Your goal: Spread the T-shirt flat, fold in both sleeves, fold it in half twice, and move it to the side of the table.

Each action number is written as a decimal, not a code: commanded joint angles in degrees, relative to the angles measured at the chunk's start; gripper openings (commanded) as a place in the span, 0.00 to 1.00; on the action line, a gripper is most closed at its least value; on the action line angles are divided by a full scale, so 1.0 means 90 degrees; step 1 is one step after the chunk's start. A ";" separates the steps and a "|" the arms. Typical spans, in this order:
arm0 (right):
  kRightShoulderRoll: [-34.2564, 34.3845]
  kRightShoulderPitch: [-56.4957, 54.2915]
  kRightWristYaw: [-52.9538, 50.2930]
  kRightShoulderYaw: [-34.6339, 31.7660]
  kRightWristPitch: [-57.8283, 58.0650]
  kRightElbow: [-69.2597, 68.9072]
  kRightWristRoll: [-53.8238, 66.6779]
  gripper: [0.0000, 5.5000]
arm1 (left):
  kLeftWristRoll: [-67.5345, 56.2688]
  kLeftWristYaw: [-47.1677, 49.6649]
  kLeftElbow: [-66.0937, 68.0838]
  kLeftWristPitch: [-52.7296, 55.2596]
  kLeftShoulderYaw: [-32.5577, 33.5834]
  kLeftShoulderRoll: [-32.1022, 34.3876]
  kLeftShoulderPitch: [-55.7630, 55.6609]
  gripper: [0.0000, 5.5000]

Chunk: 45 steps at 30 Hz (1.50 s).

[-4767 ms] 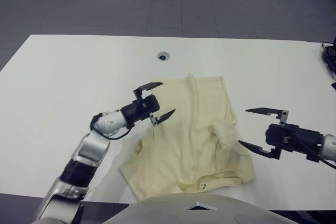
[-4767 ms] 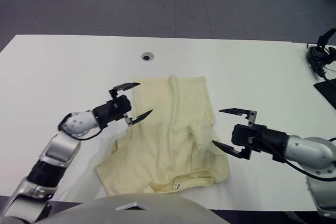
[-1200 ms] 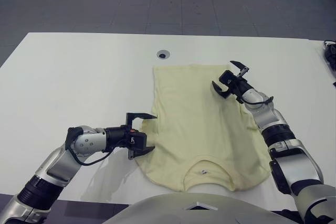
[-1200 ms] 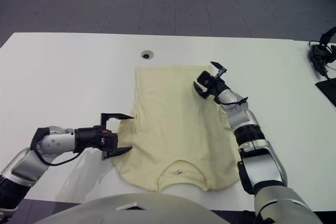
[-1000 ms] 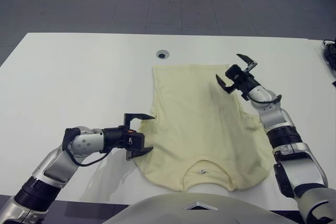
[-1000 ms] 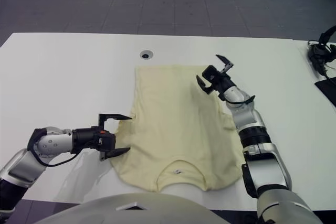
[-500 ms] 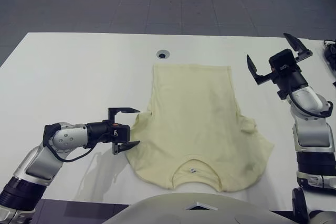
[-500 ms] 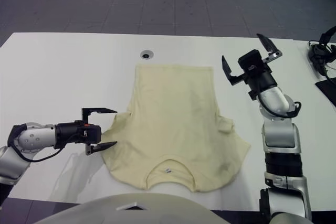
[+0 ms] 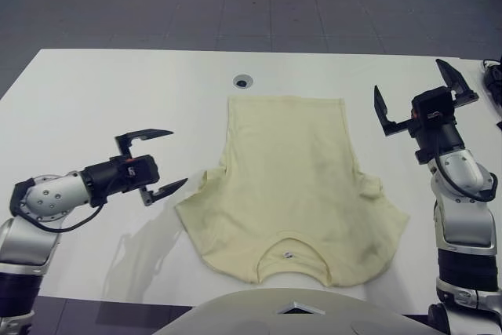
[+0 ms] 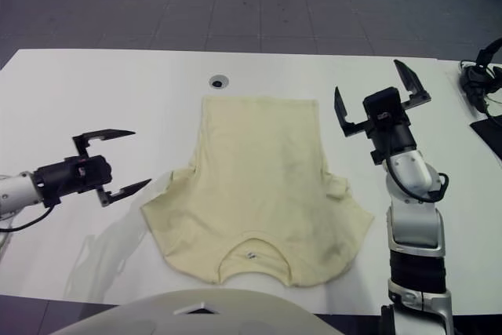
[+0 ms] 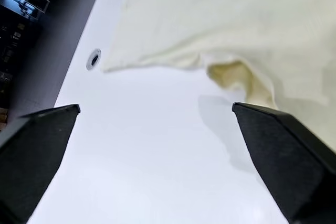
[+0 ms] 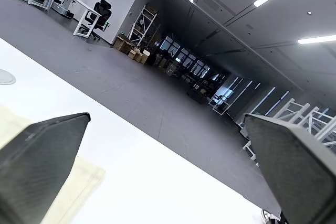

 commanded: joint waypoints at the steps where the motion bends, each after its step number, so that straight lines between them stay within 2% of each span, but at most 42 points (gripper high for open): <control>1: 0.0267 0.0146 -0.0173 0.0033 -0.0139 0.0121 0.0012 0.98 | 0.0533 -0.0219 -0.0178 -0.0247 0.0007 0.0410 0.0412 0.98; 8: 0.0372 0.0285 -0.0242 0.0183 -0.0356 0.0407 -0.0156 0.98 | 0.1226 -0.0194 -0.0629 -0.0500 -0.0362 0.0377 0.0745 0.98; 19: 0.0383 0.0361 -0.0228 0.0199 -0.0407 0.0356 -0.0208 0.98 | 0.2192 0.0327 -0.0079 -0.0645 -0.1318 0.0050 0.0324 0.98; 22: 0.0381 0.0350 -0.0224 0.0217 -0.0411 0.0362 -0.0224 0.98 | 0.2160 0.0347 -0.0116 -0.0629 -0.1429 0.0068 0.0328 0.91; 45: 0.0387 0.0397 -0.0282 0.0278 -0.0370 0.0336 -0.0355 0.98 | 0.1746 -0.0016 -0.0460 -0.0608 -0.1541 0.0391 0.0606 0.16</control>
